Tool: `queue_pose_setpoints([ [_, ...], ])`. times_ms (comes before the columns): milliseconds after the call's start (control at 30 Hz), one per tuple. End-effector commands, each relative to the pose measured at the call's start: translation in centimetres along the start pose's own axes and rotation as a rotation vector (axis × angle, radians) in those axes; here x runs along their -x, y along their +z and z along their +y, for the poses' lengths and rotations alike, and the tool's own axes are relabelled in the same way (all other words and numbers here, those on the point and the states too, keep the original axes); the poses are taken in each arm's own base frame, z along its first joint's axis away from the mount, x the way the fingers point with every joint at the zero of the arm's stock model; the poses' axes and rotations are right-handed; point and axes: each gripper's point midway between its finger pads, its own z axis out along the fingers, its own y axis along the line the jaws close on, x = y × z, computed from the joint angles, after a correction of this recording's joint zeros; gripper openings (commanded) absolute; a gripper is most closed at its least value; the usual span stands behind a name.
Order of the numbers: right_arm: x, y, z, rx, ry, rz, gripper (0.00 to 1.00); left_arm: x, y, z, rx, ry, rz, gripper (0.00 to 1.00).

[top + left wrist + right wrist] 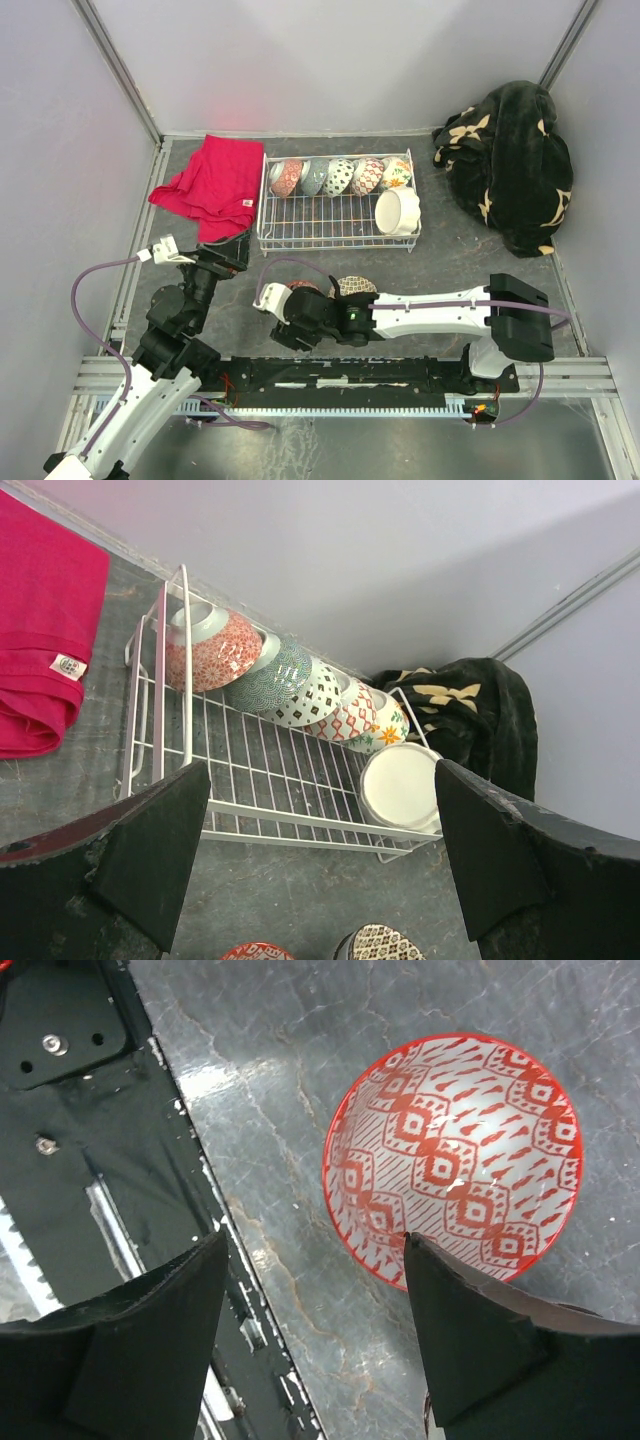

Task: Load the bowls into the dish rack
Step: Pick up the bowl from the center of the board.

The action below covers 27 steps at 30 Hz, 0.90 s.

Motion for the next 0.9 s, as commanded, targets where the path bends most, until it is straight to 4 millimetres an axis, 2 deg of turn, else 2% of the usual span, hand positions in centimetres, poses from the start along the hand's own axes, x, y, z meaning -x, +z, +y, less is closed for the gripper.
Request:
queue_pose_setpoints([
  [0,2.8,0.8,-0.8,-0.062,-0.011,-0.075,0.76,1.5,-0.1,-1.1,-0.032,0.005,-0.040,0.99],
  [133,2.6,1.8,-0.7,-0.065,-0.020,-0.045,0.65,1.5,-0.1,-1.1,-0.033,0.004,-0.040,0.99],
  [500,1.8,3.5,-1.3,-0.094,-0.017,0.007,0.52,1.5,-0.1,-1.2,-0.037,0.002,-0.036,0.99],
  [600,1.6,3.8,-1.5,-0.101,-0.018,0.020,0.45,1.5,-0.1,-1.2,-0.038,0.002,-0.037,0.99],
  [867,1.2,4.4,-1.7,-0.120,-0.024,0.046,0.37,1.5,-0.2,-1.2,-0.038,0.003,-0.037,0.99],
])
